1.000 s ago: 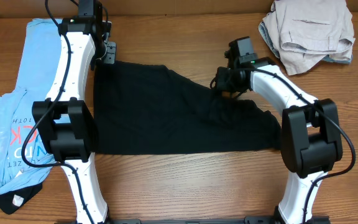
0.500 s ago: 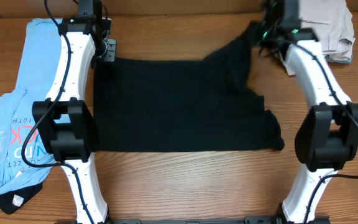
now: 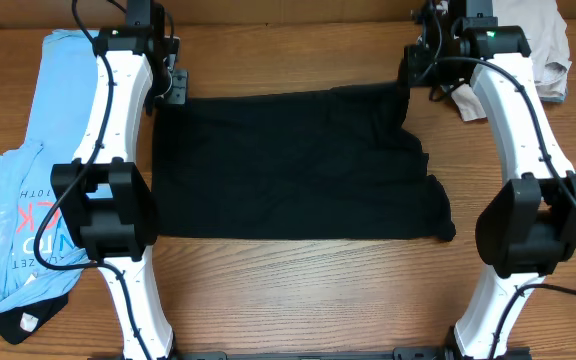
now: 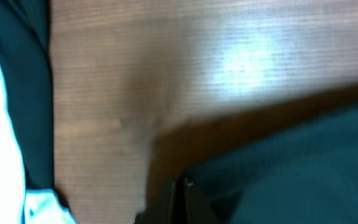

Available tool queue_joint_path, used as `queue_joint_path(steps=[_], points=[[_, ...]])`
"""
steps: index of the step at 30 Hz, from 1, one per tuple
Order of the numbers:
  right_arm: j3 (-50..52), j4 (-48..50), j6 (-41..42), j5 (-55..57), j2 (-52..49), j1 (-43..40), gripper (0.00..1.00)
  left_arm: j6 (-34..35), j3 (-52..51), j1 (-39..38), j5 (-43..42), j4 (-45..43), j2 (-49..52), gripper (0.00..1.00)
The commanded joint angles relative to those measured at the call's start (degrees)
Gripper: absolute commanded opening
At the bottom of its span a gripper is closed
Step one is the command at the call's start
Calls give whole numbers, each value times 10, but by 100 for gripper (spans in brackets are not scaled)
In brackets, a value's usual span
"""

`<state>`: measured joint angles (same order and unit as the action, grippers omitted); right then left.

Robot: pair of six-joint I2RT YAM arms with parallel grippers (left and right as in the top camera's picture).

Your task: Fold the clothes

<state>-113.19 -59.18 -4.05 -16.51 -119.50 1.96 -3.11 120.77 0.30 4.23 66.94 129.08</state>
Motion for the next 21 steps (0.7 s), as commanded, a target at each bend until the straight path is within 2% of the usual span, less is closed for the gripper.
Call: queue_joint_path(steps=[1, 7, 18, 21], points=[[-21, -47, -19, -5, 67, -13, 4, 10, 22, -2, -11, 43, -46, 4], [-10, -169, -8, -14, 78, -47, 4, 19, 6, -2, -17, 124, -47, 4], [138, -221, 11, -27, 78, -94, 4, 44, -116, -2, -20, 158, -47, 4], [167, -213, 10, -24, 78, -96, 15, 44, -156, -2, -28, 154, -47, 17]])
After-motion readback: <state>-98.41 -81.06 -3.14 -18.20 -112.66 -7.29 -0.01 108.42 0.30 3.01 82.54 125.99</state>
